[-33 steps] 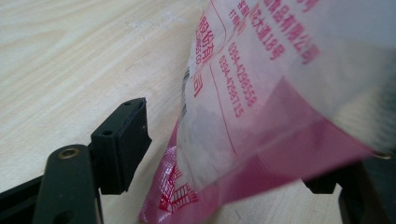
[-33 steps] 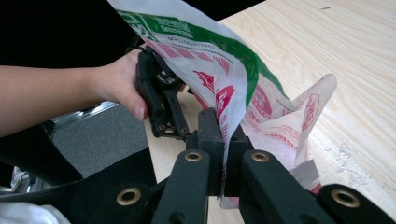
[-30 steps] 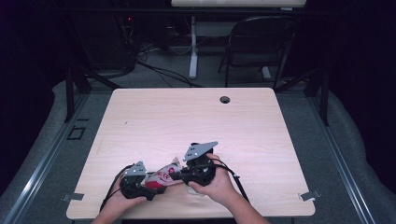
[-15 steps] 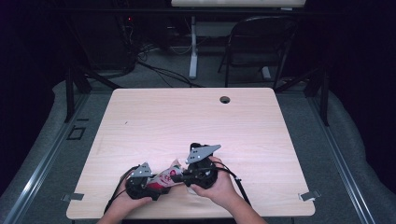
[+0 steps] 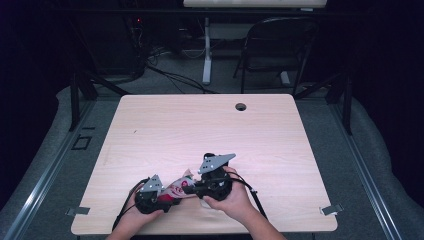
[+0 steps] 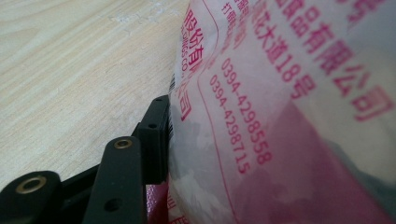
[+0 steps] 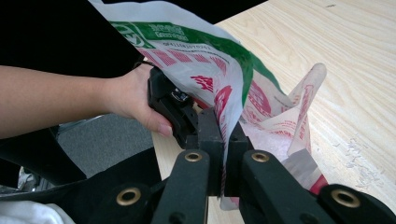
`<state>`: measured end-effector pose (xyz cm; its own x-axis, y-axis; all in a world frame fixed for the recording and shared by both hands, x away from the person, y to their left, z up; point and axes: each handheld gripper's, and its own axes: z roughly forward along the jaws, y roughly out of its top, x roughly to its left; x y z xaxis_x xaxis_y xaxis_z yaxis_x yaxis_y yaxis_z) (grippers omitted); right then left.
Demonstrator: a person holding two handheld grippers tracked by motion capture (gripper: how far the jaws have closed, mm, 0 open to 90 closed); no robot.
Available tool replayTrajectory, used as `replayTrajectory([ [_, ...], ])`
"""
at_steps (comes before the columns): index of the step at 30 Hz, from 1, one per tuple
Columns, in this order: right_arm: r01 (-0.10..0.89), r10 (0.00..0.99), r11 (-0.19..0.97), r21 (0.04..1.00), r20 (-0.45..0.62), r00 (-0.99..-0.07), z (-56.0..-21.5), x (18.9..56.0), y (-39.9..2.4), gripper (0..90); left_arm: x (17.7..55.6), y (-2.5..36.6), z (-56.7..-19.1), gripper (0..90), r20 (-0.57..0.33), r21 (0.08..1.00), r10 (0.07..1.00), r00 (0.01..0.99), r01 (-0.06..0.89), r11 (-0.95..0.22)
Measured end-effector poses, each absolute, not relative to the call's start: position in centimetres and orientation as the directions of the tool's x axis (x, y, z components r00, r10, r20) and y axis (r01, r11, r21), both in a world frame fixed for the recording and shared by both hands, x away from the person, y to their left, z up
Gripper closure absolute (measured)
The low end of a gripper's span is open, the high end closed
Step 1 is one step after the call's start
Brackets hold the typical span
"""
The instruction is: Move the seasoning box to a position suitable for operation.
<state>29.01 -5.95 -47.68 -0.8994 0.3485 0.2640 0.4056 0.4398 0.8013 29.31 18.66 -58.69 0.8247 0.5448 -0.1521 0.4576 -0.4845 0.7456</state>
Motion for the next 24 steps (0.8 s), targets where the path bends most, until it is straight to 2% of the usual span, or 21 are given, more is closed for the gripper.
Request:
replayTrajectory([
  [15,0.413,0.363,0.449,0.792,0.261,-0.895,-47.5,29.3,-5.9,90.0,29.0,18.5,-58.4,58.7,-0.106,0.747,0.571,0.814,0.444,-0.495],
  [24,0.420,0.372,0.426,0.802,0.268,-0.889,-47.2,29.5,-6.4,90.0,28.8,18.4,-57.1,59.4,-0.036,0.741,0.610,0.791,0.431,-0.515],
])
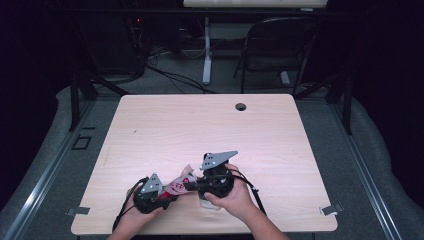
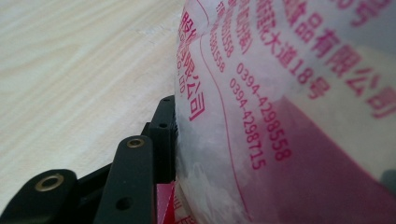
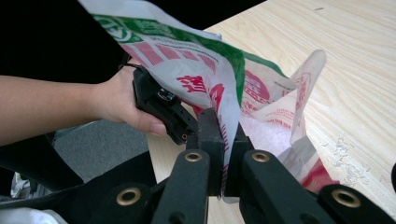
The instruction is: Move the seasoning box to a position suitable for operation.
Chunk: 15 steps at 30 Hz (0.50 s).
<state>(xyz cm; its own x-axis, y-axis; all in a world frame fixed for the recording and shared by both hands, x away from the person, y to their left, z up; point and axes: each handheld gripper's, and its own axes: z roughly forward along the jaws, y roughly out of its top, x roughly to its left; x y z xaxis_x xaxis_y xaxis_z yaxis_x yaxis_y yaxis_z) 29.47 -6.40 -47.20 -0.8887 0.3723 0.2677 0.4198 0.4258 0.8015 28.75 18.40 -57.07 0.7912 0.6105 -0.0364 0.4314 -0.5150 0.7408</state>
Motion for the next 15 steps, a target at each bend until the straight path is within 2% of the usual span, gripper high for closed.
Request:
replayTrajectory([
  [4,0.421,0.375,0.408,0.810,0.271,-0.887,-47.1,29.5,-6.6,90.0,28.7,18.3,-56.4,59.7,0.017,0.738,0.627,0.778,0.413,-0.533],
  [9,0.424,0.377,0.397,0.814,0.277,-0.884,-47.0,29.5,-7.1,87.9,28.5,17.9,-55.8,59.9,0.129,0.723,0.651,0.748,0.378,-0.578],
  [15,0.420,0.393,0.402,0.814,0.261,-0.882,-47.1,29.5,-7.6,81.0,28.3,17.2,-55.5,60.2,0.229,0.693,0.643,0.731,0.342,-0.635],
])
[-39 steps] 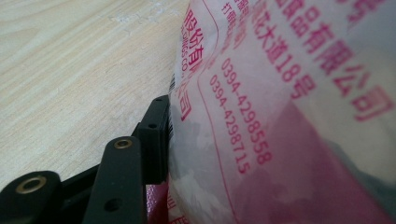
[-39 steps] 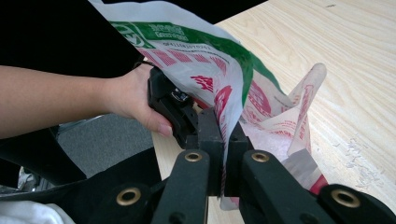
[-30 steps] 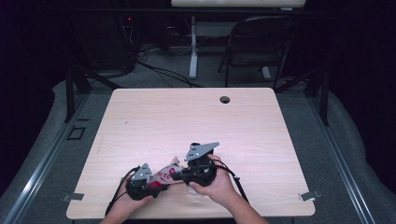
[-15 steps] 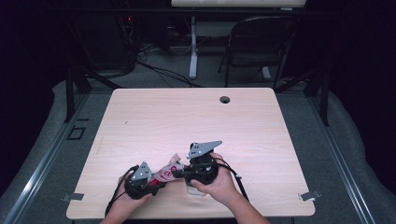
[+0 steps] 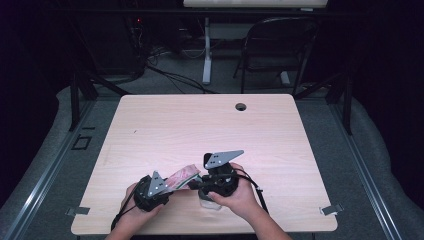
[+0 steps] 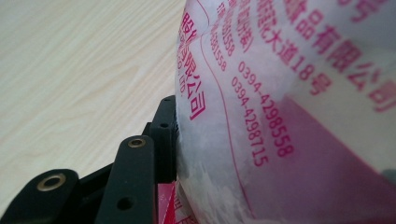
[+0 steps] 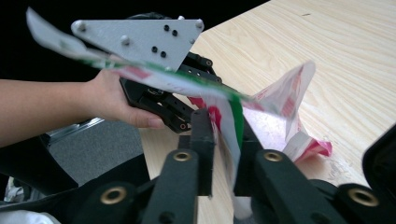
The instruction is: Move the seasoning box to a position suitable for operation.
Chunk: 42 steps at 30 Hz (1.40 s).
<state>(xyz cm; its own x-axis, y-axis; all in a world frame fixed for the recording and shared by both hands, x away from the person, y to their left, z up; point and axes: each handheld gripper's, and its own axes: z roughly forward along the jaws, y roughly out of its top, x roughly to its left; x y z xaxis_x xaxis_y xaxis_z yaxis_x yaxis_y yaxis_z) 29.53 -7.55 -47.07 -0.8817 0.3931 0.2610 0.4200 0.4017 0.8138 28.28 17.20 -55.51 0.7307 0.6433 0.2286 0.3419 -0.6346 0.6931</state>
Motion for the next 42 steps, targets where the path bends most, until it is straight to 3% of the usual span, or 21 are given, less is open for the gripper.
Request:
replayTrajectory([
  [11,0.429,0.401,0.385,0.817,0.271,-0.875,-46.6,29.4,-9.5,71.5,28.1,16.8,-54.9,60.5,0.331,0.673,0.644,0.690,0.305,-0.673],
  [26,0.481,0.452,0.263,0.837,0.333,-0.827,-45.5,30.0,-13.3,71.6,28.0,17.0,-53.9,60.6,0.414,0.665,0.648,0.639,0.274,-0.695],
  [42,0.479,0.491,0.247,0.842,0.318,-0.811,-44.3,30.7,-12.1,71.0,27.9,16.4,-53.9,60.7,0.472,0.654,0.638,0.609,0.243,-0.716],
])
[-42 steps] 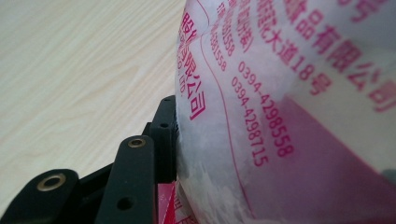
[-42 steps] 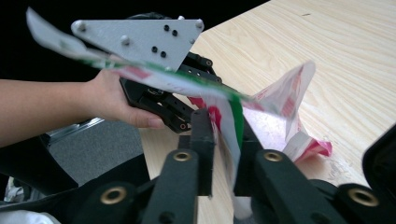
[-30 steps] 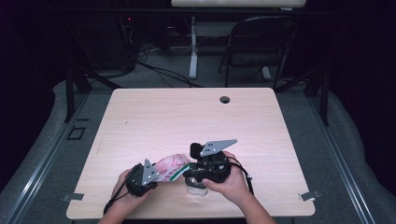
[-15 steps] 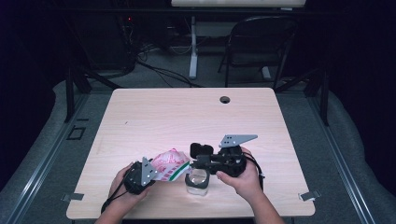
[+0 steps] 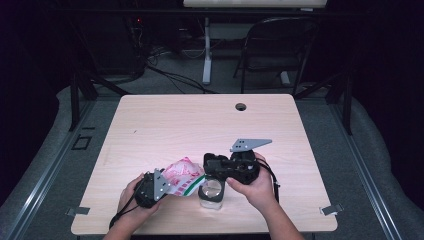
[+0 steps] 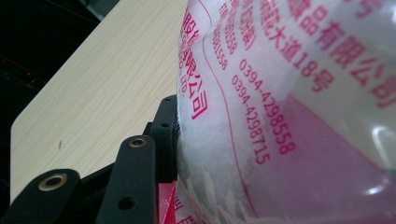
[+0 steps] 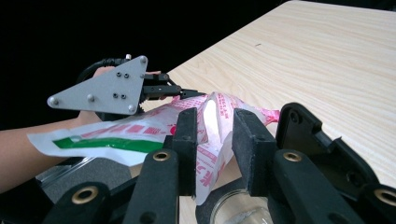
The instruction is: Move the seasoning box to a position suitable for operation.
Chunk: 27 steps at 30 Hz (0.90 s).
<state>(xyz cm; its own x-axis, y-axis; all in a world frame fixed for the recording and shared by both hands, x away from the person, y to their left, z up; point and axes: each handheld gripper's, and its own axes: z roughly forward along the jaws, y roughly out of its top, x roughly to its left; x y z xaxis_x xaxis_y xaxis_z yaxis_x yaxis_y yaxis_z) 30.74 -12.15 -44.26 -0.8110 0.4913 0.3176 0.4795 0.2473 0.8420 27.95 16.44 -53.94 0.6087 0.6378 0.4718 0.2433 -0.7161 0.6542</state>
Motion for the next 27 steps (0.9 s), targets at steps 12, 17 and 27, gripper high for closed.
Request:
replayTrajectory([
  [12,0.491,0.498,0.261,0.831,0.320,-0.806,-44.8,30.8,-11.3,67.4,27.6,15.3,-54.5,60.7,0.564,0.619,0.601,0.566,0.192,-0.762],
  [17,0.497,0.522,0.299,0.815,0.296,-0.800,-45.4,30.9,-10.5,65.4,27.4,15.0,-54.6,60.8,0.594,0.608,0.592,0.545,0.178,-0.774],
  [27,0.520,0.540,0.338,0.784,0.292,-0.790,-46.3,31.0,-9.9,73.0,27.2,14.6,-54.8,60.8,0.644,0.589,0.575,0.504,0.152,-0.793],
])
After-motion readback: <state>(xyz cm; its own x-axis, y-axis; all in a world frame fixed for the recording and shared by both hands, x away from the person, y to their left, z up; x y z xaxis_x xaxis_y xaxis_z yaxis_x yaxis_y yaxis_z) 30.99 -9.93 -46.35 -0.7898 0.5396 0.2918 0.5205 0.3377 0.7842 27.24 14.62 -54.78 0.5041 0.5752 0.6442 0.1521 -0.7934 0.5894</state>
